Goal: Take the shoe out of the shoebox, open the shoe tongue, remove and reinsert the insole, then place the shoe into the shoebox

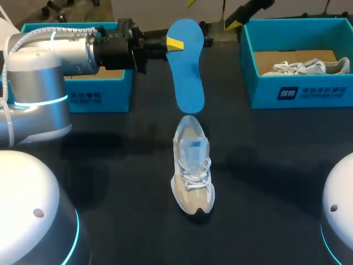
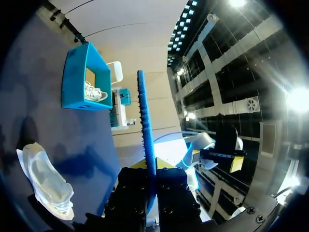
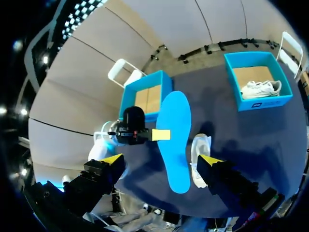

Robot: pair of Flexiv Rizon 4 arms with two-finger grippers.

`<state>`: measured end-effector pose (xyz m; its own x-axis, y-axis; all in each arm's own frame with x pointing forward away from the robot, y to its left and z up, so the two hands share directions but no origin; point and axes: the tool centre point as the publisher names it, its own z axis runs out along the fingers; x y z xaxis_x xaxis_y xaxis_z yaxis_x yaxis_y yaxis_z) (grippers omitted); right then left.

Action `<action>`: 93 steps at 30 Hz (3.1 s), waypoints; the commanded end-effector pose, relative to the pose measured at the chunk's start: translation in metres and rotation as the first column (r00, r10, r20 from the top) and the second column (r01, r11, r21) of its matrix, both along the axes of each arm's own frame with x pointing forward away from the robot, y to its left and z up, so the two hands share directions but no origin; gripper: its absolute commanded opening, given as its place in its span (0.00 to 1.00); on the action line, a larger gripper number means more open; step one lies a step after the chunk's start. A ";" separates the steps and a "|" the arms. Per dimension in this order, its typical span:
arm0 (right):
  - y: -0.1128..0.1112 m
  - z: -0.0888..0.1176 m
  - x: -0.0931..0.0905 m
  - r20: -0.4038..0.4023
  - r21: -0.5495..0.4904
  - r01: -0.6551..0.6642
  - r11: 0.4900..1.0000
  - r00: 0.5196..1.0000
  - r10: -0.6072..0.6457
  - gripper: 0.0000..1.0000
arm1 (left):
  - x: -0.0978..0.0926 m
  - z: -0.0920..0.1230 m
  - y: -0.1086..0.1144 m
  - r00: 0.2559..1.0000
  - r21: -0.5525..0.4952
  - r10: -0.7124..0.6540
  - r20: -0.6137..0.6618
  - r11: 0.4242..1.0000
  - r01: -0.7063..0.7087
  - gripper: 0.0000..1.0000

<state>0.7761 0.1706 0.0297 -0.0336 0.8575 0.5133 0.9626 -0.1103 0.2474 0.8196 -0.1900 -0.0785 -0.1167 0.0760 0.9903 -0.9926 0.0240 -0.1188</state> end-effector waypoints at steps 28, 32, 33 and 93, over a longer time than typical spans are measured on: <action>0.034 -0.009 0.018 -0.082 -0.552 0.040 0.833 0.991 -0.102 1.00 | -0.001 0.000 0.000 1.000 0.002 0.002 -0.001 1.000 -0.002 0.00; 0.036 -0.010 0.018 -0.086 -0.548 0.035 0.836 0.991 -0.098 1.00 | -0.001 0.000 0.000 1.000 0.002 0.002 -0.001 1.000 -0.002 0.00; 0.036 -0.010 0.018 -0.087 -0.546 0.035 0.837 0.991 -0.098 1.00 | -0.001 0.000 0.000 1.000 0.002 0.002 -0.001 1.000 -0.002 0.00; -0.020 -0.010 0.022 -0.128 -0.186 0.168 0.968 0.973 -0.193 1.00 | -0.001 0.000 0.000 1.000 0.002 0.002 -0.001 1.000 -0.002 0.00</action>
<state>0.8014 0.1594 0.0240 0.2129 0.9595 0.1846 0.9612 -0.2396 0.1367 0.8196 -0.1902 -0.0784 -0.1165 0.0766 0.9902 -0.9927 0.0231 -0.1185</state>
